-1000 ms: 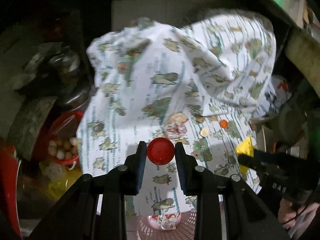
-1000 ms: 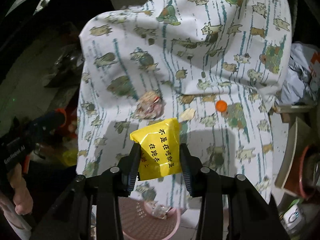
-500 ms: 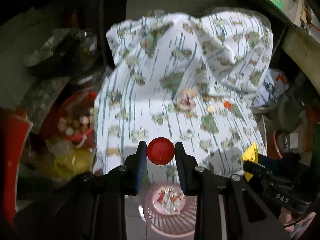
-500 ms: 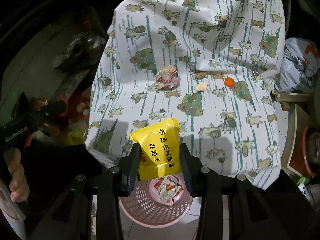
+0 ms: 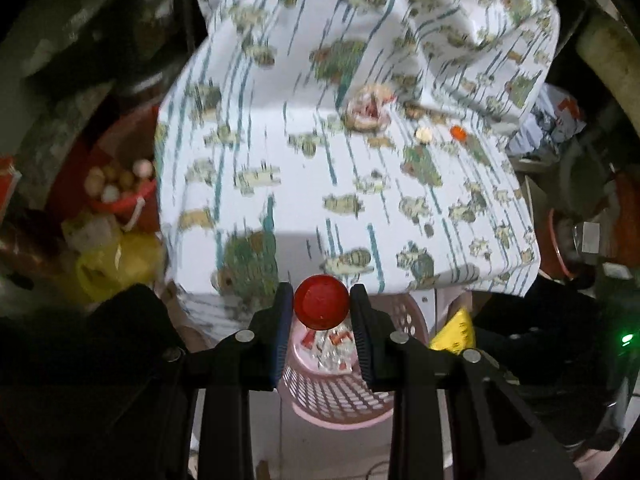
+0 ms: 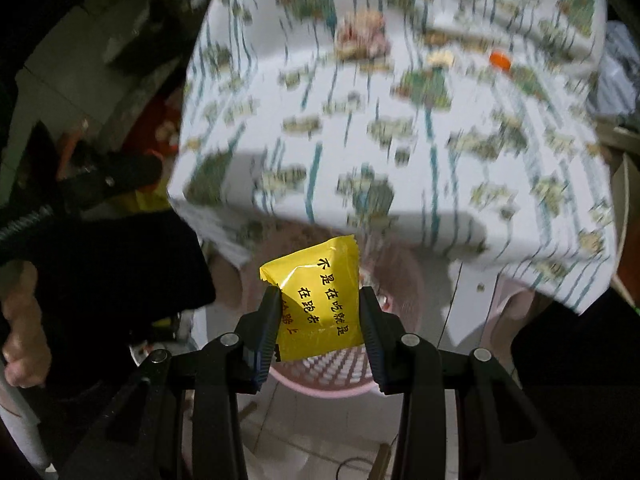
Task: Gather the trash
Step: 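Drop the yellow packet and red cap into the pink basket with both tools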
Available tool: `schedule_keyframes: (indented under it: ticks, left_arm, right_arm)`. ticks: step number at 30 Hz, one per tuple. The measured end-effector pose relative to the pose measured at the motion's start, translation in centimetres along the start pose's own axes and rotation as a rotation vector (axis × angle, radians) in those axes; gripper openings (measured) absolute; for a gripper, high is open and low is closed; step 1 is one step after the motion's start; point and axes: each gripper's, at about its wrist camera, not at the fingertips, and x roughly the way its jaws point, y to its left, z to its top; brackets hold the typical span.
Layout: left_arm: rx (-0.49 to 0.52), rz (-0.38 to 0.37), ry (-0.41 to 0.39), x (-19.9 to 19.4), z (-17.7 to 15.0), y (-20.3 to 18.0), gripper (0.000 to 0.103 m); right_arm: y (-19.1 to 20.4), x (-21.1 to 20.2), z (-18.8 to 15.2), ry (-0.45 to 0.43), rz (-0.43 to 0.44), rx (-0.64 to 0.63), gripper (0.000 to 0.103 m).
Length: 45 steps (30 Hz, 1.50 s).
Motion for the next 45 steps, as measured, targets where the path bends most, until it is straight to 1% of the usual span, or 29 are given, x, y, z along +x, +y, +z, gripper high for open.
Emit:
schedule_keyframes:
  ticks: [1,3,5,7,10,12,17,19,20,21,25,28,30,31,34,35,36,37,38,42,45]
  left_arm:
    - [-0.003,0.007,0.016,0.6,0.0,0.1,0.028]
    - [0.003,0.031,0.044,1.7,0.0,0.1,0.028]
    - [-0.005,0.051,0.054,2.3,0.1,0.5,0.028]
    - [-0.015,0.048,0.061,2.5,0.1,0.8,0.028]
    - [-0.018,0.043,0.075,2.7,-0.1,1.0,0.028]
    - [-0.012,0.045,0.1,3.4,-0.4,0.8,0.028]
    - [0.003,0.046,0.192,6.1,-1.4,0.3,0.028]
    - [0.004,0.046,0.232,7.2,-1.9,0.3,0.028]
    - [0.004,0.046,0.248,7.6,-2.1,0.3,0.028]
    - [0.006,0.043,0.262,7.9,-2.4,0.2,0.028]
    - [-0.016,0.027,0.309,8.9,-2.9,0.6,0.028]
    - [-0.033,0.035,0.359,10.3,-3.5,1.0,0.028]
    - [-0.014,0.043,0.389,11.2,-3.9,0.8,0.028]
    - [-0.001,0.042,0.401,11.6,-4.2,0.4,0.028]
    - [0.037,0.051,0.427,12.5,-4.7,-0.7,0.028]
    - [0.05,0.072,0.444,12.9,-5.0,-1.0,0.035]
    - [0.056,0.083,0.455,13.1,-5.1,-1.0,0.056]
    - [0.054,0.089,0.46,13.2,-5.1,-1.1,0.07]
    - [0.051,0.093,0.459,13.2,-5.1,-1.1,0.088]
    - [0.06,0.085,0.42,12.2,-4.4,-1.7,0.088]
    - [0.05,0.102,0.357,10.4,-3.4,-1.6,0.088]
  right_arm:
    - [0.0,1.0,-0.2,0.024,0.001,0.0,0.041]
    - [0.6,3.7,-0.5,0.104,-0.004,-0.032,0.041]
    - [1.0,5.6,-0.7,0.131,-0.046,-0.056,0.041]
    - [1.1,7.4,-1.0,0.158,-0.065,-0.063,0.041]
    - [0.9,9.1,-1.2,0.164,-0.092,-0.061,0.041]
    - [0.4,10.0,-1.4,0.174,-0.104,-0.042,0.042]
    - [-1.0,11.5,-1.8,0.196,-0.145,-0.01,0.042]
    - [-1.2,12.0,-1.7,0.207,-0.151,-0.006,0.049]
    - [-1.5,12.3,-1.7,0.22,-0.155,0.001,0.056]
    - [-1.7,12.3,-1.7,0.225,-0.16,0.011,0.058]
    - [-2.8,10.9,-1.6,0.214,-0.133,0.063,0.058]
    - [-3.2,8.0,-1.3,0.157,-0.076,0.094,0.049]
    - [-3.0,5.9,-0.9,0.108,-0.039,0.093,0.044]
    - [-2.9,4.7,-0.7,0.074,-0.019,0.086,0.044]
    - [-2.6,2.4,-0.1,-0.004,-0.01,0.083,0.043]
    - [-2.6,1.6,0.3,-0.037,-0.004,0.091,0.043]
    - [-2.7,1.1,0.4,-0.052,-0.001,0.095,0.043]
    - [-2.8,0.4,0.7,-0.08,0.004,0.1,0.043]
    - [-2.8,-0.1,0.9,-0.101,0.005,0.102,0.043]
    - [-3.0,-1.6,1.8,-0.146,0.002,0.101,0.043]
    - [-3.5,-2.5,2.0,-0.171,0.009,0.113,0.043]
